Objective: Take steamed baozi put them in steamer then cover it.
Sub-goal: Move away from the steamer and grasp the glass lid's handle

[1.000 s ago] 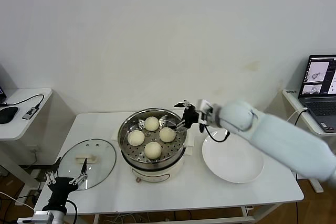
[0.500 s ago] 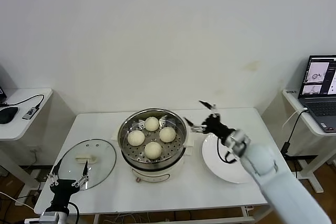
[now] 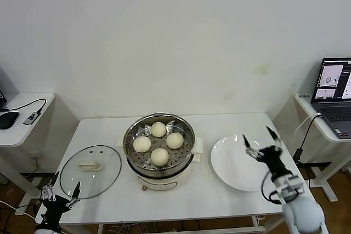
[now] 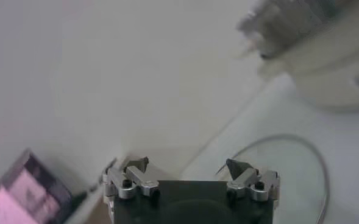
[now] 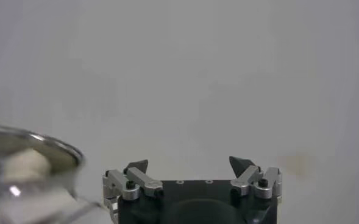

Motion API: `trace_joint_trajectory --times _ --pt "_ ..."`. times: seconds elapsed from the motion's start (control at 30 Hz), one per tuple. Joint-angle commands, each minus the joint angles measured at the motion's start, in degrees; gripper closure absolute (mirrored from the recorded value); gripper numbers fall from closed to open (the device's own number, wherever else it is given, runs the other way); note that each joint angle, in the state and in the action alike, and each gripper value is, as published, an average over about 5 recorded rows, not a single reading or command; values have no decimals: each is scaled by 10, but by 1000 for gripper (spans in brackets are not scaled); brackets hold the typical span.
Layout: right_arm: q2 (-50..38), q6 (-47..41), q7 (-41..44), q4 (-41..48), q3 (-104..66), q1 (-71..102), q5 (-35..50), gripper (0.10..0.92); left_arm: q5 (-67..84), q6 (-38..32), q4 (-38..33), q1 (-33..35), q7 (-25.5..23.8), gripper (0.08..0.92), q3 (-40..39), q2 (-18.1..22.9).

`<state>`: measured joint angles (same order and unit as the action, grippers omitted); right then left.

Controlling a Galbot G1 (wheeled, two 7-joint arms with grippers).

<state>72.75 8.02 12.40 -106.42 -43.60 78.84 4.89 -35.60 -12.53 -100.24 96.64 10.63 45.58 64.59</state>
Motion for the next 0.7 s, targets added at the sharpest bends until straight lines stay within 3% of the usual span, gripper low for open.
trace_joint_trajectory --times 0.03,0.7 --pt "70 45 -22 9 -109 81 -67 203 -272 -19 106 -74 4 177 -3 -53" --pt "83 75 -36 48 -104 84 -62 203 -313 -7 220 -242 -4 177 -94 -71"
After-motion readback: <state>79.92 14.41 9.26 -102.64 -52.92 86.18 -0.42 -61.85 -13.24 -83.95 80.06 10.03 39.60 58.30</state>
